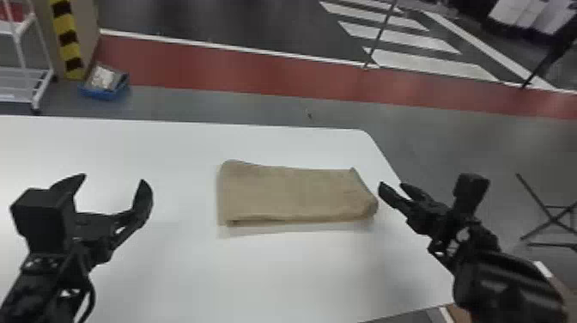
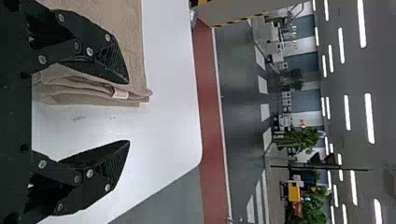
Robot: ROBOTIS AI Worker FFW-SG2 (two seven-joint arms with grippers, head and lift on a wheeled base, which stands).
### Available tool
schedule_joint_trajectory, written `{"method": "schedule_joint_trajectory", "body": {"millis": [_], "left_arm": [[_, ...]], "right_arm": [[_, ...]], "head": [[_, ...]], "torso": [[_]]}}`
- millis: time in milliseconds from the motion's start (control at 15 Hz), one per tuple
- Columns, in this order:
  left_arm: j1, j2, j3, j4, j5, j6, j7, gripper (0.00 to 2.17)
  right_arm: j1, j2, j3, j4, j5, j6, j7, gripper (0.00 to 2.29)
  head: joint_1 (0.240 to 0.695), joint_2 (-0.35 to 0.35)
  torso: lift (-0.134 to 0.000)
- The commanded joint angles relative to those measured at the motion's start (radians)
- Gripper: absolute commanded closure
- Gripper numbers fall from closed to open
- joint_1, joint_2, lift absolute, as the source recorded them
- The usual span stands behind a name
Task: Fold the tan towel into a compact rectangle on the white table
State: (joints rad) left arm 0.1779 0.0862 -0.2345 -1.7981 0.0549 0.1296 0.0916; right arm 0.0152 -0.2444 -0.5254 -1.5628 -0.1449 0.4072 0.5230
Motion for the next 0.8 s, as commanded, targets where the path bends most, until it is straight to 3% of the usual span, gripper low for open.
{"method": "schedule_joint_trajectory", "body": {"millis": [0,267,400,533,600,733], "left_arm": [[-0.040,-0.003,-0.045,0.045,0.026,-0.008,-0.009,0.08],[-0.150,-0.026,-0.152,0.157,0.174,-0.017,-0.018,0.10],[-0.181,-0.059,-0.198,0.210,0.192,-0.017,-0.020,0.19],[-0.193,-0.088,-0.213,0.255,0.253,-0.017,-0.067,0.22],[-0.199,-0.089,-0.221,0.273,0.292,-0.017,-0.090,0.22],[-0.225,-0.089,-0.264,0.322,0.301,-0.017,-0.093,0.22]], "right_arm": [[0.058,0.008,-0.031,-0.042,-0.042,-0.052,0.002,0.03],[0.137,0.048,-0.133,-0.079,-0.119,-0.126,0.017,0.09],[0.193,0.074,-0.189,-0.117,-0.174,-0.172,0.018,0.12],[0.235,0.105,-0.228,-0.132,-0.214,-0.215,0.020,0.12],[0.249,0.111,-0.232,-0.131,-0.226,-0.239,0.020,0.12],[0.258,0.128,-0.229,-0.122,-0.229,-0.276,0.028,0.13]], "head": [[0.695,-0.350],[0.695,-0.350],[0.695,-0.350],[0.695,-0.350],[0.695,-0.350],[0.695,-0.350]], "torso": [[-0.125],[-0.125],[-0.125],[-0.125],[-0.125],[-0.125]]}}
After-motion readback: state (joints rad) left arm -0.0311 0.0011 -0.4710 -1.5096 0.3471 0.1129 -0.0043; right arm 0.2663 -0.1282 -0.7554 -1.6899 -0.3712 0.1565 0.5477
